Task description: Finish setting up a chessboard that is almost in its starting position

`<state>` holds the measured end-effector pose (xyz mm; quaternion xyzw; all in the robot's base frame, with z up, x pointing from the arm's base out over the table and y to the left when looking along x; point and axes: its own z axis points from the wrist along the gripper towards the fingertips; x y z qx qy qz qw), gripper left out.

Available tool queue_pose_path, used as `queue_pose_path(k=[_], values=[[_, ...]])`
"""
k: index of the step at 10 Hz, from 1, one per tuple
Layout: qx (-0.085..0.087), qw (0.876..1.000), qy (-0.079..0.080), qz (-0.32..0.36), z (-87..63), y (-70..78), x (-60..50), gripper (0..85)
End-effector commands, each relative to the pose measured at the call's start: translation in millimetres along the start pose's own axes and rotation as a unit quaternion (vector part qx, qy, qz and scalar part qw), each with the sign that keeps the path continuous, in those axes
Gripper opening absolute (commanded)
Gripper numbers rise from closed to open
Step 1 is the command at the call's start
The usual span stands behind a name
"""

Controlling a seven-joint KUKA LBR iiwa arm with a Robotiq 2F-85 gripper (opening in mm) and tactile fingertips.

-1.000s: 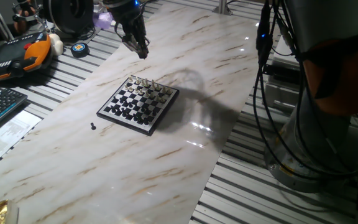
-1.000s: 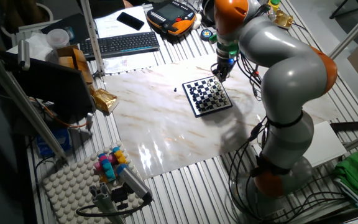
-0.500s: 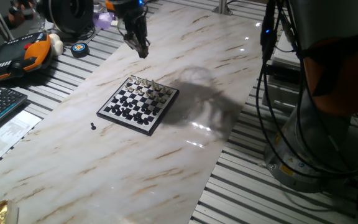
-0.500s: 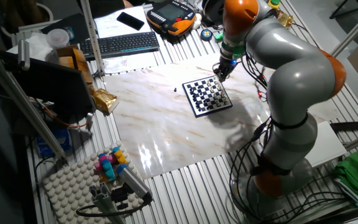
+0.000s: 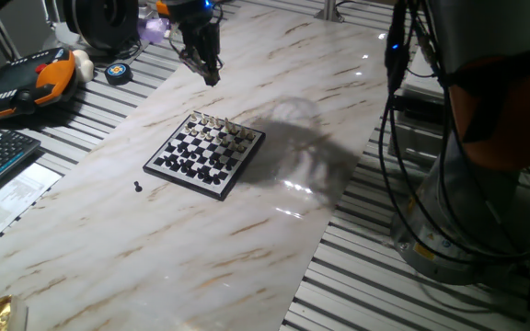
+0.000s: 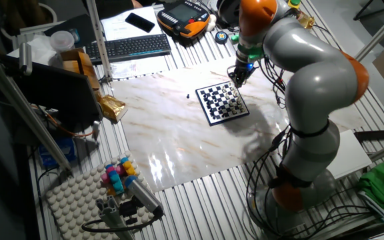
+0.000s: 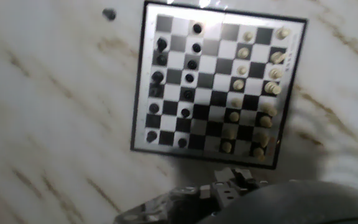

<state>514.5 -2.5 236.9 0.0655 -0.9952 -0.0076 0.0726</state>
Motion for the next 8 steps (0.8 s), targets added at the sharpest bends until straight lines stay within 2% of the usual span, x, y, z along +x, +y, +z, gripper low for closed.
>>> queue_pose_path(k=[1,3,5,7,8], values=[[0.0,1.0,0.002,0.009,1.0,1.5,-1.3,0.7],[0.0,1.0,-0.004,0.031,8.6,26.7,-18.3,0.7],[0.002,0.999,-0.001,0.049,15.6,56.0,-39.6,0.7],[0.001,0.998,0.0,0.068,19.8,79.6,-63.6,0.7],[0.003,0.997,-0.003,0.077,27.5,89.7,-73.5,0.7]])
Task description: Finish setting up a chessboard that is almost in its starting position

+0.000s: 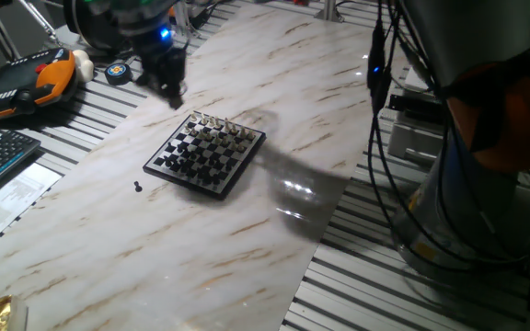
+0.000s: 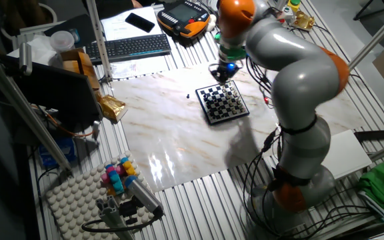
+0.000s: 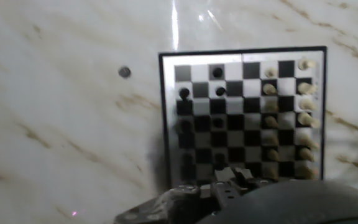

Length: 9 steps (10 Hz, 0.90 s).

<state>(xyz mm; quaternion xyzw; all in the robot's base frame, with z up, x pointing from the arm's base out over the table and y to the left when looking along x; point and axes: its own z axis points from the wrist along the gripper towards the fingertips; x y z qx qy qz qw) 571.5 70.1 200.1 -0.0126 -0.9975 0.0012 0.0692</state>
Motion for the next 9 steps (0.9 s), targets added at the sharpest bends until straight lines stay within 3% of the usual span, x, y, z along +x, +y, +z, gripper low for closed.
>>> queue_pose_path(k=[1,4,5,8,9], values=[[0.0,1.0,-0.004,0.006,7.5,37.0,-4.7,0.7],[0.008,0.999,-0.029,0.029,53.1,65.1,-13.5,0.7],[0.006,0.999,-0.029,0.029,60.7,67.8,-15.3,0.7],[0.005,1.0,0.001,0.006,59.6,65.3,-15.6,0.7],[0.019,1.0,0.006,-0.006,59.6,65.3,-15.6,0.7]])
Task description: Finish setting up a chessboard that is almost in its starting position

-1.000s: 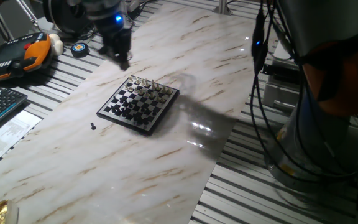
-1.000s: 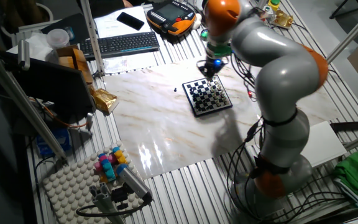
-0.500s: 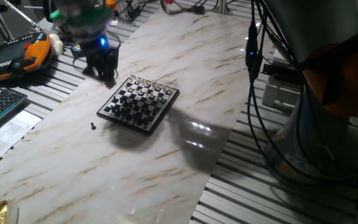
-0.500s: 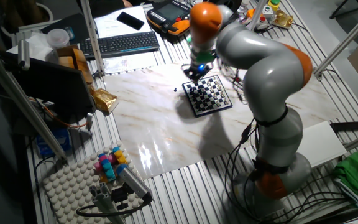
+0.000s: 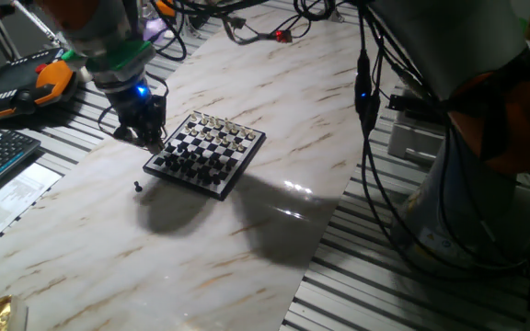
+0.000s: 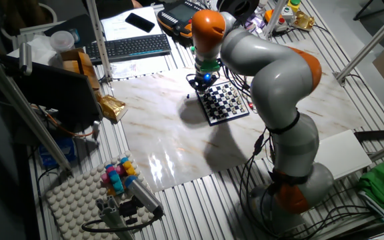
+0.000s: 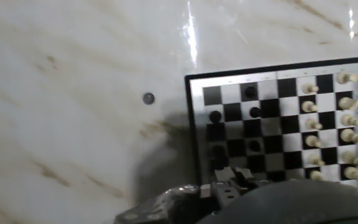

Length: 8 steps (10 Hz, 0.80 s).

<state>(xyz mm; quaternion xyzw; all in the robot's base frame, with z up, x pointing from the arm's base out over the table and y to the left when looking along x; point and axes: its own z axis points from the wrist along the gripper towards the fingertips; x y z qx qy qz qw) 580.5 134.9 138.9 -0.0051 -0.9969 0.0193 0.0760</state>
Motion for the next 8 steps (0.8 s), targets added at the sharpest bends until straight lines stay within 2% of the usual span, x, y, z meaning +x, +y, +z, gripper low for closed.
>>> queue_pose_path(k=[1,2,3,4,5,6,8], values=[[0.0,1.0,0.002,-0.007,0.2,0.0,0.1,0.7],[0.0,1.0,0.004,-0.017,0.2,0.0,0.1,0.7],[-0.01,0.999,0.009,-0.031,0.2,0.0,0.1,0.7],[-0.03,0.999,0.018,-0.042,0.2,0.0,0.1,0.7],[-0.037,0.998,0.018,-0.048,0.2,0.0,0.1,0.7],[-0.037,0.998,0.015,-0.046,0.9,5.9,-4.4,0.7],[-0.034,0.998,0.019,-0.042,6.3,23.2,-22.5,1.0]])
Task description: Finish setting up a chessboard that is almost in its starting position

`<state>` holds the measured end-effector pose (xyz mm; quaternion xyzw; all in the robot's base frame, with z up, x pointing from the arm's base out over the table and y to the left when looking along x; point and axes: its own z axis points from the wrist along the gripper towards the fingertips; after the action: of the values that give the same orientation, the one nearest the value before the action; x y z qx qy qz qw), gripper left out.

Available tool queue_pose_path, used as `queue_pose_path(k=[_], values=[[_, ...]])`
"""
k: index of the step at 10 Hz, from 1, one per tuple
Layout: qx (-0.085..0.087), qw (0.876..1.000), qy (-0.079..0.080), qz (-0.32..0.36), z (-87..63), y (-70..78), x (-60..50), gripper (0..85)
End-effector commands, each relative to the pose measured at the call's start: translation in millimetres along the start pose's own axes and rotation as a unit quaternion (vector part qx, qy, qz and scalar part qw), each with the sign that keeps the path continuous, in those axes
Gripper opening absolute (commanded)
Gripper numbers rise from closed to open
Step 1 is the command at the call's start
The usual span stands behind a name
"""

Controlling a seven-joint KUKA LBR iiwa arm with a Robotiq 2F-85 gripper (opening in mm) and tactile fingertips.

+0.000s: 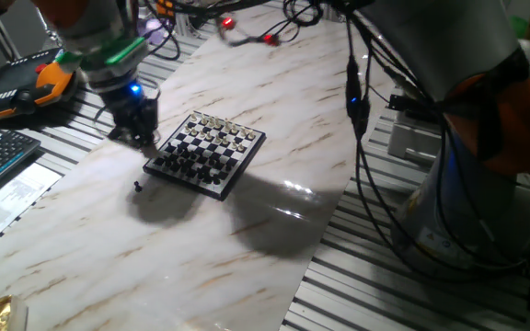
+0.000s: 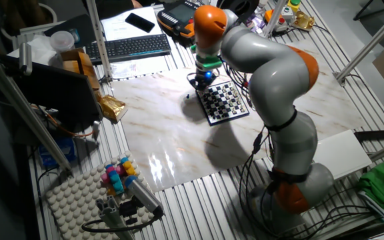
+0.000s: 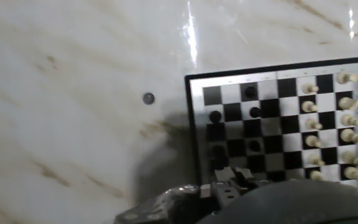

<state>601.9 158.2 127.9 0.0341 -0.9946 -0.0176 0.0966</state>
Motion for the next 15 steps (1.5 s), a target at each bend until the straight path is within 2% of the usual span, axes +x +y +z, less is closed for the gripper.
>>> queue_pose_path(k=[1,2,5,7,11,14,15], values=[[0.004,1.0,0.001,0.005,1.0,4.4,-9.2,5.3],[0.013,1.0,-0.008,0.007,5.0,7.9,-18.9,13.0],[0.018,0.999,-0.034,0.001,23.4,6.2,-41.5,27.0],[0.02,0.999,-0.046,0.001,37.4,10.8,-51.5,30.7],[0.012,0.999,-0.051,-0.003,62.3,12.8,-55.1,32.7],[0.013,0.998,-0.055,-0.008,69.8,12.5,-57.0,33.0],[0.018,0.998,-0.059,-0.012,73.0,11.4,-55.8,32.7]])
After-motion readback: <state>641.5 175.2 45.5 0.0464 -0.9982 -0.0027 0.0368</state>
